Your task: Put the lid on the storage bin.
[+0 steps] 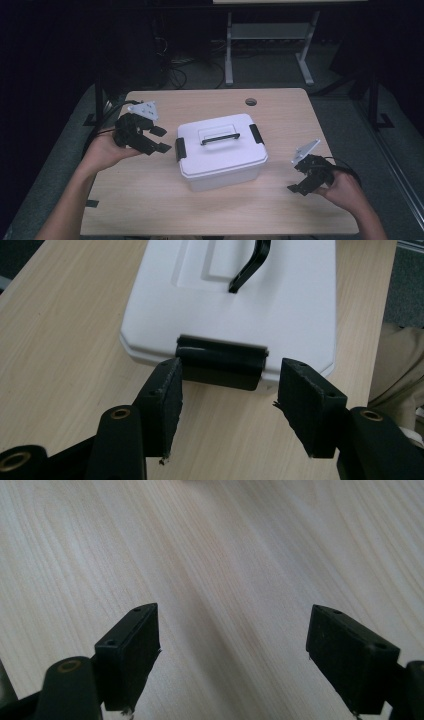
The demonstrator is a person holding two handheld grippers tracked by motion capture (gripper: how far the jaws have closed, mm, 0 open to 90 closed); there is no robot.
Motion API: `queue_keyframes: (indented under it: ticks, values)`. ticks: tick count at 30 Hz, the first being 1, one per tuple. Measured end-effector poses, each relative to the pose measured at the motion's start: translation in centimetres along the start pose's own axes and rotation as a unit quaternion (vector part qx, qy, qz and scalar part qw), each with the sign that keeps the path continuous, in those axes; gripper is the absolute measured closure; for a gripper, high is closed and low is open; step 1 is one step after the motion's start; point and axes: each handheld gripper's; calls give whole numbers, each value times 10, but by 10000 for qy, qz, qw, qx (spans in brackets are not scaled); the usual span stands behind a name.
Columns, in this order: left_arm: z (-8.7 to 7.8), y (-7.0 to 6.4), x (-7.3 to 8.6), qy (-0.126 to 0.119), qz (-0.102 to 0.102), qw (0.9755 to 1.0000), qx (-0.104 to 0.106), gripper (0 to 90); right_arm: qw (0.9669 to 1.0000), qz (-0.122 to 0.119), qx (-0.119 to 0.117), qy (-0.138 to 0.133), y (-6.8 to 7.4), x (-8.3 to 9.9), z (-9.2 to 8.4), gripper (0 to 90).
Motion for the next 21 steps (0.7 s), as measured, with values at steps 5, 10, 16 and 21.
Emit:
queue_keyframes:
  ticks: [5, 10, 16, 21]
  values:
    - [0, 0, 5, -40, -37, 10000, -12, 422, 10000, -21, 10, 4, 1, 0, 0, 209]
    - [-1, 0, 9, 30, -31, 10000, -38, 416, 10000, -10, 14, 28, 0, 1, -1, 209]
    - [-2, 2, 16, 30, -82, 9999, -70, 408, 10000, -6, 13, 45, 0, 1, 0, 209]
    - [-3, 1, 22, 2, -136, 9999, -78, 406, 10000, -10, 10, 62, 0, 1, 0, 209]
Point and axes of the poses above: each handheld gripper's, and its own axes: z roughly forward along the jaws, x roughly out of its underside, y roughly to its left, and after that the axes turned 4 degrees about -z, right-handed
